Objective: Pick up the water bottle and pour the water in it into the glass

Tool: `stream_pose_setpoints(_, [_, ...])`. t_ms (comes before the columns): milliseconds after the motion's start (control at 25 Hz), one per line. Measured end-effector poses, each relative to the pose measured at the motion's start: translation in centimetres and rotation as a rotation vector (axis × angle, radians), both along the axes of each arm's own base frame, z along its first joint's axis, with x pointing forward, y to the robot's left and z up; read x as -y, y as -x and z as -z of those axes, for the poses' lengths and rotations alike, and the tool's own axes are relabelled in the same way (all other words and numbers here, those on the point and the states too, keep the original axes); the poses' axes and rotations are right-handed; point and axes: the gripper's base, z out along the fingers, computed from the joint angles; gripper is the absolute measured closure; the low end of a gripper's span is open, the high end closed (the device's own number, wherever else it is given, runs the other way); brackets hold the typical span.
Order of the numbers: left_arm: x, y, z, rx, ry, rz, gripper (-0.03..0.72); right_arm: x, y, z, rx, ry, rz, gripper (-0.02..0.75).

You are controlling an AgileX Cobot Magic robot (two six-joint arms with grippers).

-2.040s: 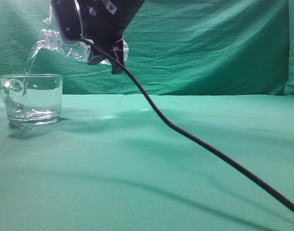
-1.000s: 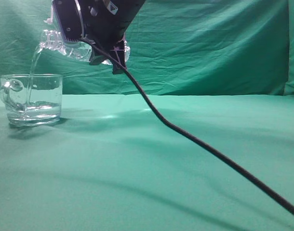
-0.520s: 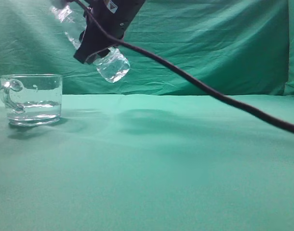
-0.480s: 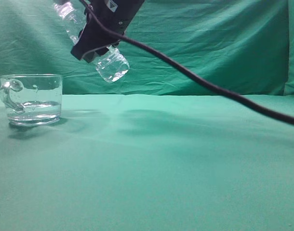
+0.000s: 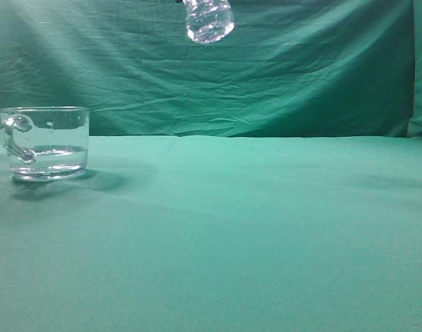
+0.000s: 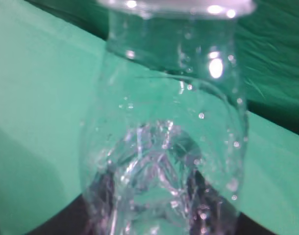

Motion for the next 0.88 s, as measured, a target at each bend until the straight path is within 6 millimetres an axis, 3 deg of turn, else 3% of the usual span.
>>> stream_pose_setpoints(320, [0.0, 0.0, 0.0, 0.0, 0.0, 0.0, 0.688, 4.7, 6.0, -3.7, 0.005, -0.081, -0.068, 0.449])
stream_pose_setpoints(480, [0.0, 0.0, 0.0, 0.0, 0.0, 0.0, 0.688, 8.7, 8.0, -3.7, 0.104, -0.181, -0.078, 0.449])
stream_pose_setpoints(720, [0.0, 0.0, 0.0, 0.0, 0.0, 0.0, 0.688, 14.9, 9.5, -1.2, 0.223, -0.258, -0.031, 0.449])
stream_pose_setpoints(880, [0.0, 0.0, 0.0, 0.0, 0.0, 0.0, 0.688, 17.6, 9.6, 1.4, 0.235, -0.267, 0.018, 0.449])
